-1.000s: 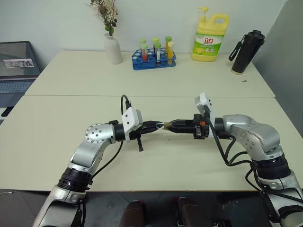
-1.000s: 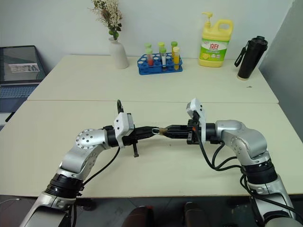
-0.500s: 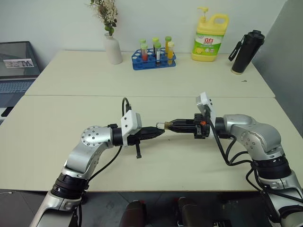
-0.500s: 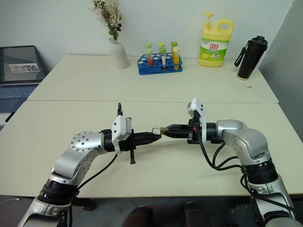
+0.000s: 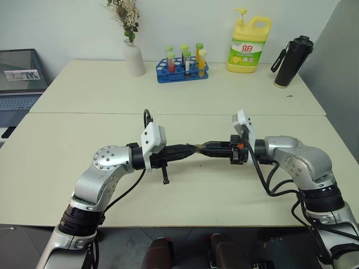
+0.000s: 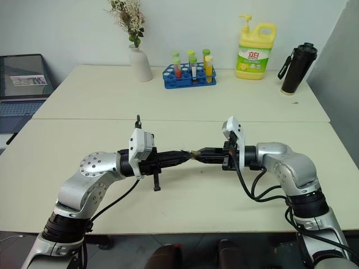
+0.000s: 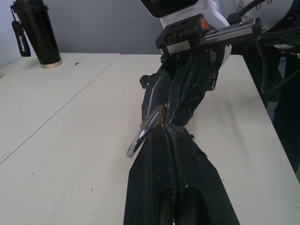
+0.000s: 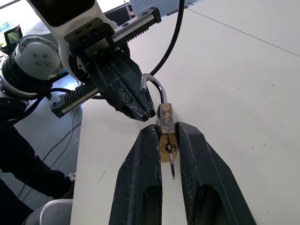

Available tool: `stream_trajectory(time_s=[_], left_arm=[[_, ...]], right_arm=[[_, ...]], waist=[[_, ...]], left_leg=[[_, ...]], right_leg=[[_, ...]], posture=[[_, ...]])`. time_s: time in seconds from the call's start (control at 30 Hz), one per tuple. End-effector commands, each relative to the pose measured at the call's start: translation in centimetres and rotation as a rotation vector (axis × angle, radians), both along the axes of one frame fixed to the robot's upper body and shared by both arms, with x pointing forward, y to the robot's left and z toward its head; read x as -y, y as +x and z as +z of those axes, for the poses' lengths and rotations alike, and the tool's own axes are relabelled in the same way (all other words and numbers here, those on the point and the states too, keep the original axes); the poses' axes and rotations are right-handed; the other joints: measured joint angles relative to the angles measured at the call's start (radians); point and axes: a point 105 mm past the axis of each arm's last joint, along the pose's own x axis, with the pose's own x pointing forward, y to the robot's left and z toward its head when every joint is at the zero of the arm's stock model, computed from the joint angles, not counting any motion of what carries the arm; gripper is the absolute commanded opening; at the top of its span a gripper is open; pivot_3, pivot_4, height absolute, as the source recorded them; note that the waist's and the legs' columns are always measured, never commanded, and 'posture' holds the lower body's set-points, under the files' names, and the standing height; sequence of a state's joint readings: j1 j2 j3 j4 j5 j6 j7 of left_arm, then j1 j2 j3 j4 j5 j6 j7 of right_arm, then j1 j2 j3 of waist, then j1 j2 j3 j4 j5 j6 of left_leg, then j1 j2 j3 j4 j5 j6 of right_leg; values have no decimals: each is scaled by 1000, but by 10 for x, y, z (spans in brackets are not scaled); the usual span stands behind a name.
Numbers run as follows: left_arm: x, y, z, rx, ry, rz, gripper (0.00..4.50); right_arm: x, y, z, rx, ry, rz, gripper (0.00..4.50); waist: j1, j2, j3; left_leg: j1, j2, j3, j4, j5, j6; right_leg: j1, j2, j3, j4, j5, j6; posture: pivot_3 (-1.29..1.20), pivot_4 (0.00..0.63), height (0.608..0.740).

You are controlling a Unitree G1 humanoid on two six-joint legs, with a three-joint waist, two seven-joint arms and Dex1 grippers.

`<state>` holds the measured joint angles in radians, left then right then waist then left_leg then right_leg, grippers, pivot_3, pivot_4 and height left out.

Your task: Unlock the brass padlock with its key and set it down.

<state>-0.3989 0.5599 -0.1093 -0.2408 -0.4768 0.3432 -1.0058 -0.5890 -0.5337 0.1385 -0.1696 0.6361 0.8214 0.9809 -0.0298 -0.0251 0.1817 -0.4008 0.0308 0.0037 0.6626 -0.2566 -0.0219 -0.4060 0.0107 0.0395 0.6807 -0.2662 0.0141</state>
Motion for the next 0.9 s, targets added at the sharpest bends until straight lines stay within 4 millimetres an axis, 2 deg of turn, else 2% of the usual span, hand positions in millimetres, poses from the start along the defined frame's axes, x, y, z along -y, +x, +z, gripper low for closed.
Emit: stream_trajectory(time_s=[0.03, 0.17, 0.53, 0.63, 0.7, 0.8, 0.9], left_arm=[[1, -1, 20, 53, -52, 1, 0], [1, 0, 27, 27, -97, 1, 0], [0, 4, 24, 29, -80, 18, 0], [-5, 7, 29, 91, -63, 62, 0], [-13, 4, 30, 141, -25, 73, 0], [-28, 3, 22, 287, 123, 95, 0], [-40, -4, 5, 349, 268, 54, 563]], right_arm=[[0, -2, 8, 46, 10, 9, 170], [1, -3, 7, 45, 4, 13, 170], [0, -5, 7, 45, 7, 17, 170], [2, -3, 6, 43, 1, 5, 170], [5, 0, 5, 28, -1, -17, 170], [9, 3, 0, 12, -28, -39, 170], [13, 2, -4, -4, -49, -42, 170]], waist=[[0, 0, 0], [0, 0, 0], [0, 0, 0], [0, 0, 0], [0, 0, 0], [-3, 0, 0], [-1, 0, 0]], left_leg=[[0, 0, 0, 0, 0, 0], [0, 0, 0, 0, 0, 0], [0, 0, 0, 0, 0, 0], [0, 0, 0, 0, 0, 0], [0, 0, 0, 0, 0, 0], [0, 0, 1, -1, 0, 0], [0, 0, 1, -1, 0, 0]], right_leg=[[0, 0, 0, 0, 0, 0], [0, 0, 0, 0, 0, 0], [0, 0, 0, 0, 0, 0], [0, 0, 0, 0, 0, 0], [0, 0, 0, 0, 0, 0], [0, 0, 1, 0, 0, 0], [-1, 0, 1, 0, 0, -1]], posture=[[0, 150, 740], [0, 150, 740], [0, 150, 740], [0, 150, 740], [0, 150, 740], [0, 150, 740], [0, 150, 740]])
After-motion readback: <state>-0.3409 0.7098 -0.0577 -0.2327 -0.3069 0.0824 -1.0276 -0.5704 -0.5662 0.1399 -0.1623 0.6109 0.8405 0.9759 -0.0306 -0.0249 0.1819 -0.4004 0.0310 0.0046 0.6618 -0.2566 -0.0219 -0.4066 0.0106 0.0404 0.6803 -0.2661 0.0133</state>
